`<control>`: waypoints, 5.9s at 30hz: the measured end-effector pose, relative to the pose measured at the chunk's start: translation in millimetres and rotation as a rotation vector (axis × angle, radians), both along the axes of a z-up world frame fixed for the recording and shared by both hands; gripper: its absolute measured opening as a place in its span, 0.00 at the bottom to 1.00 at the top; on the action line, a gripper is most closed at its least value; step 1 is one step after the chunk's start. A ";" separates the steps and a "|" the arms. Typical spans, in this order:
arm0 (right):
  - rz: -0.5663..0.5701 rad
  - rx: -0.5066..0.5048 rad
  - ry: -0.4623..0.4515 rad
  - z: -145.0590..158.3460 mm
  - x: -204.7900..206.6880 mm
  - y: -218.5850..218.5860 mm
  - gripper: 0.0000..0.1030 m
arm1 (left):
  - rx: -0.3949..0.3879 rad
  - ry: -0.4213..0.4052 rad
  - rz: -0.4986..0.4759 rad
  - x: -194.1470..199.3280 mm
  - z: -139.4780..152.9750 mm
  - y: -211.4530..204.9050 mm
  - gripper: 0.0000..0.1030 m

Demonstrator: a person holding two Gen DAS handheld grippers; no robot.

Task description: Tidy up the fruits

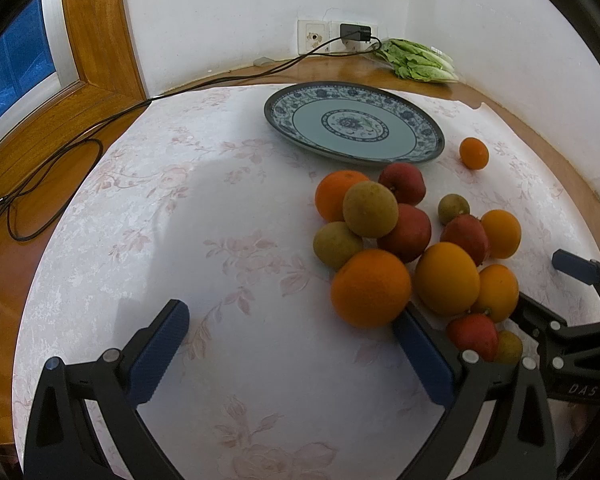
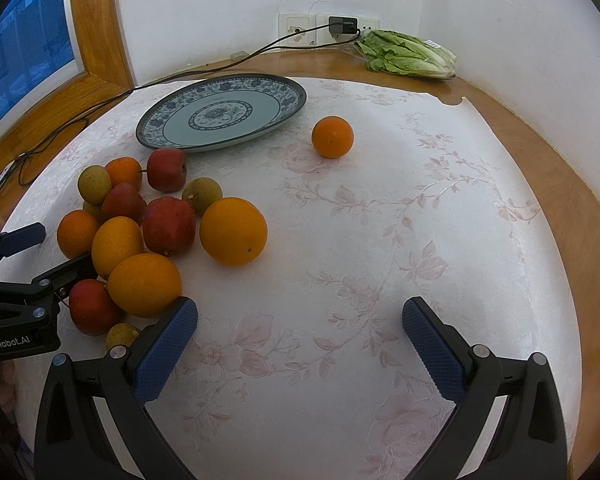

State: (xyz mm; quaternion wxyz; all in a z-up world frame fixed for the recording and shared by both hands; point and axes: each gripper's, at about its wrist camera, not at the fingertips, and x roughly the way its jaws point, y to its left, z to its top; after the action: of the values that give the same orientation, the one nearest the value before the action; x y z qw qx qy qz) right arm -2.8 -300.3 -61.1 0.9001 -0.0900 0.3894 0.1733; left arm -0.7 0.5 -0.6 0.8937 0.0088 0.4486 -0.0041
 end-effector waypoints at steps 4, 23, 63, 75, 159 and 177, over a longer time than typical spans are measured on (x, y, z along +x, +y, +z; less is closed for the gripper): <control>0.000 0.000 0.000 0.0 0.1 0.1 1.00 | 0.000 0.000 0.000 0.0 0.0 0.1 1.00; 0.004 -0.009 0.016 0.1 2.0 0.8 1.00 | 0.000 0.001 0.000 0.1 0.0 0.0 1.00; 0.223 0.023 0.120 16.5 -7.1 1.1 0.78 | -0.025 -0.007 0.014 -15.6 30.8 -0.7 0.96; 0.236 0.077 0.108 32.3 9.9 4.1 0.50 | -0.082 0.021 -0.040 0.7 23.6 -17.4 0.69; 0.211 0.099 0.042 52.4 161.7 80.9 0.34 | -0.135 0.029 -0.039 188.1 27.5 -15.9 0.35; 0.215 0.073 0.051 42.1 173.3 90.6 0.35 | -0.108 0.041 -0.025 196.9 19.2 -14.5 0.37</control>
State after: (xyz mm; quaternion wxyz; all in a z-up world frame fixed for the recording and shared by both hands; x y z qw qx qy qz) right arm 170.4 -209.6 -19.1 0.8689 -0.0939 0.3935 0.2852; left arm 196.2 -14.0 18.6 0.8834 -0.0337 0.4656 -0.0397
